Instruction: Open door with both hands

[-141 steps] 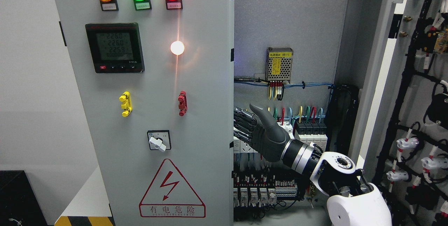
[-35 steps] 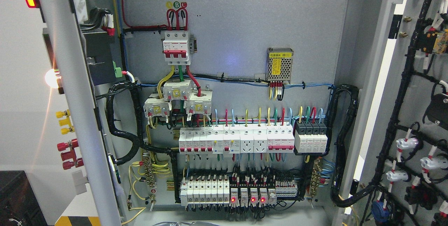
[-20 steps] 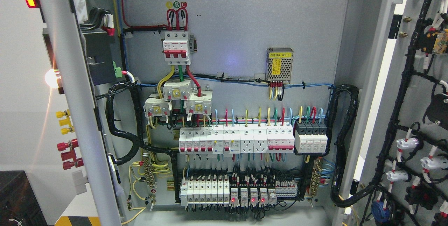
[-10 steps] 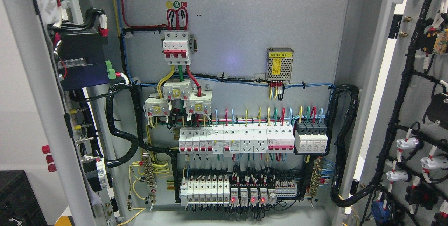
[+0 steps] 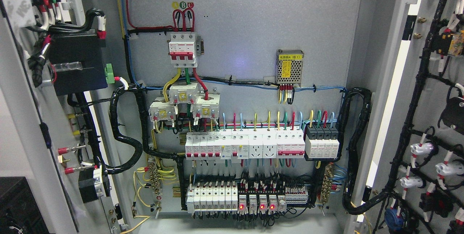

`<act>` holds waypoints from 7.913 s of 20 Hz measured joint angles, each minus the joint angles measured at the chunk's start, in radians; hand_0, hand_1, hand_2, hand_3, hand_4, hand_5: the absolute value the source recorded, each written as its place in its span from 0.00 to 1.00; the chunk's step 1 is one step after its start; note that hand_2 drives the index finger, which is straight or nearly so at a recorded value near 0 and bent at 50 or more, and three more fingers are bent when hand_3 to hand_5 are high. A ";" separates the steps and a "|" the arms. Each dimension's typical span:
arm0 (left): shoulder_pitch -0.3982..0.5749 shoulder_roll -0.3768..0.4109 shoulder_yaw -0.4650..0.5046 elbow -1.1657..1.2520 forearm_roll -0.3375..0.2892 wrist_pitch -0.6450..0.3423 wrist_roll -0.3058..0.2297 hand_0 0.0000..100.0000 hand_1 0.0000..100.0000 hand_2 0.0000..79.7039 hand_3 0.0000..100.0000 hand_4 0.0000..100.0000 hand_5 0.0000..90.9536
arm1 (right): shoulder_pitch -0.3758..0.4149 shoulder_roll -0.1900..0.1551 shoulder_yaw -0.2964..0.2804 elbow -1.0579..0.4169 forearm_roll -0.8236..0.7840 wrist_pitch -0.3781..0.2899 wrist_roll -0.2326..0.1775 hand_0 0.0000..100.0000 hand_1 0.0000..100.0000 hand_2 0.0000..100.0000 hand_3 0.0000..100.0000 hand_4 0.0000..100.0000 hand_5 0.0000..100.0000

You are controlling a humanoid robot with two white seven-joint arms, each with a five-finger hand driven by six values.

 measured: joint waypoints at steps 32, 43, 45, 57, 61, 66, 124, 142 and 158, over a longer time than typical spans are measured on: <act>0.448 0.296 -0.440 -1.245 0.145 -0.100 0.000 0.00 0.00 0.00 0.00 0.00 0.00 | -0.059 -0.054 0.009 0.092 -0.008 -0.056 0.005 0.19 0.00 0.00 0.00 0.00 0.00; 0.431 0.345 -0.467 -1.478 0.201 -0.161 0.001 0.00 0.00 0.00 0.00 0.00 0.00 | 0.097 -0.209 -0.112 0.016 -0.010 -0.364 -0.086 0.19 0.00 0.00 0.00 0.00 0.00; 0.427 0.350 -0.469 -1.507 0.219 -0.169 0.001 0.00 0.00 0.00 0.00 0.00 0.00 | 0.133 -0.234 -0.128 -0.011 -0.011 -0.392 -0.124 0.19 0.00 0.00 0.00 0.00 0.00; 0.384 0.372 -0.471 -1.651 0.324 -0.190 0.004 0.00 0.00 0.00 0.00 0.00 0.00 | 0.350 -0.360 -0.274 -0.196 -0.013 -0.416 -0.257 0.19 0.00 0.00 0.00 0.00 0.00; 0.377 0.379 -0.465 -1.680 0.337 -0.241 0.001 0.00 0.00 0.00 0.00 0.00 0.00 | 0.409 -0.388 -0.331 -0.245 -0.013 -0.438 -0.259 0.19 0.00 0.00 0.00 0.00 0.00; 0.372 0.381 -0.447 -1.703 0.343 -0.278 0.000 0.00 0.00 0.00 0.00 0.00 0.00 | 0.460 -0.410 -0.404 -0.286 -0.014 -0.506 -0.262 0.19 0.00 0.00 0.00 0.00 0.00; 0.177 0.414 -0.144 -1.789 0.574 -0.415 0.010 0.00 0.00 0.00 0.00 0.00 0.00 | 0.798 -0.435 -0.944 -0.348 -0.286 -0.859 -0.262 0.19 0.00 0.00 0.00 0.00 0.00; 0.219 0.520 0.020 -1.783 0.753 -0.381 0.006 0.00 0.00 0.00 0.00 0.00 0.00 | 0.837 -0.435 -0.995 -0.331 -0.335 -0.857 -0.262 0.19 0.00 0.00 0.00 0.00 0.00; 0.225 0.575 0.203 -1.751 0.874 -0.312 0.004 0.00 0.00 0.00 0.00 0.00 0.00 | 0.856 -0.428 -1.036 -0.313 -0.339 -0.857 -0.263 0.19 0.00 0.00 0.00 0.00 0.00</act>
